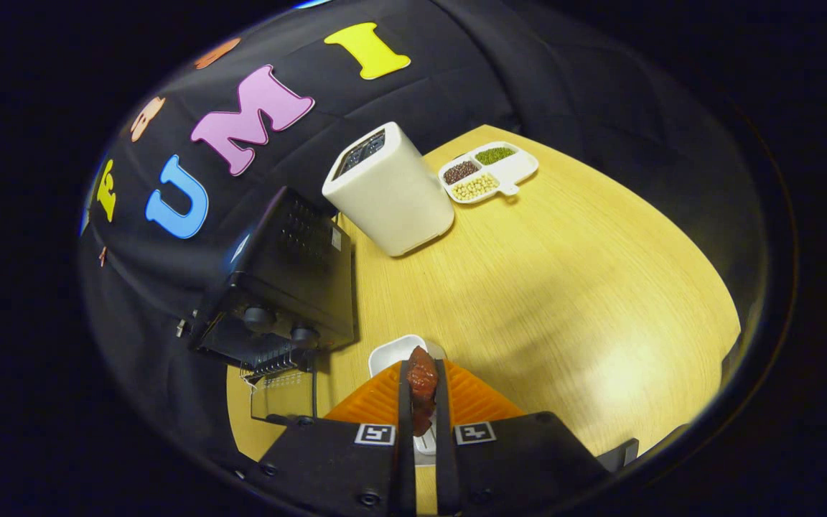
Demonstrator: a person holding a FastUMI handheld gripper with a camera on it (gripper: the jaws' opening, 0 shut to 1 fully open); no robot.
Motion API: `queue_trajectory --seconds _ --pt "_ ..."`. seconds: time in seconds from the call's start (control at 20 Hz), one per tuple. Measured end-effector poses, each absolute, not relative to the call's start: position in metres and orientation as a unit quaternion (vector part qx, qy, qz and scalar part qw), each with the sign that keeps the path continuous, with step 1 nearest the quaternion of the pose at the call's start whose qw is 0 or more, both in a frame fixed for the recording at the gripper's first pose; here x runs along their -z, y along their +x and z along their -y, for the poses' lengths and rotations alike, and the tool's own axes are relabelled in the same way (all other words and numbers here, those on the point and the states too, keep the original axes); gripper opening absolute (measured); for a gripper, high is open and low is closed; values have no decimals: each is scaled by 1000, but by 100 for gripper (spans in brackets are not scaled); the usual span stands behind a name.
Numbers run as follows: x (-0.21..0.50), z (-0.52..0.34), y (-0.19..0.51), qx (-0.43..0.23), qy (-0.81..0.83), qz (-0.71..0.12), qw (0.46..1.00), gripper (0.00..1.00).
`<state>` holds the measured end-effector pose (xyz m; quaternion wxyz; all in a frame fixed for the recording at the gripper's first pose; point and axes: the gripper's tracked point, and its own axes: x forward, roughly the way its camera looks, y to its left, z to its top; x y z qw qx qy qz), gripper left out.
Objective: Open the toaster oven, put the food inside, and close the toaster oven door.
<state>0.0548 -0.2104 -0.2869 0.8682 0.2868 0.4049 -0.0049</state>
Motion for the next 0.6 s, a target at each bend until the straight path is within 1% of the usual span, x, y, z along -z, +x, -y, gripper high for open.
queue_trajectory --seconds 0.05,0.3,0.45,0.6 --pt "281 209 55 11 286 -398 871 14" --pt "228 189 44 43 327 -352 876 13" --pt "196 158 34 49 353 -309 882 14" --pt "180 109 25 39 383 -282 879 13"
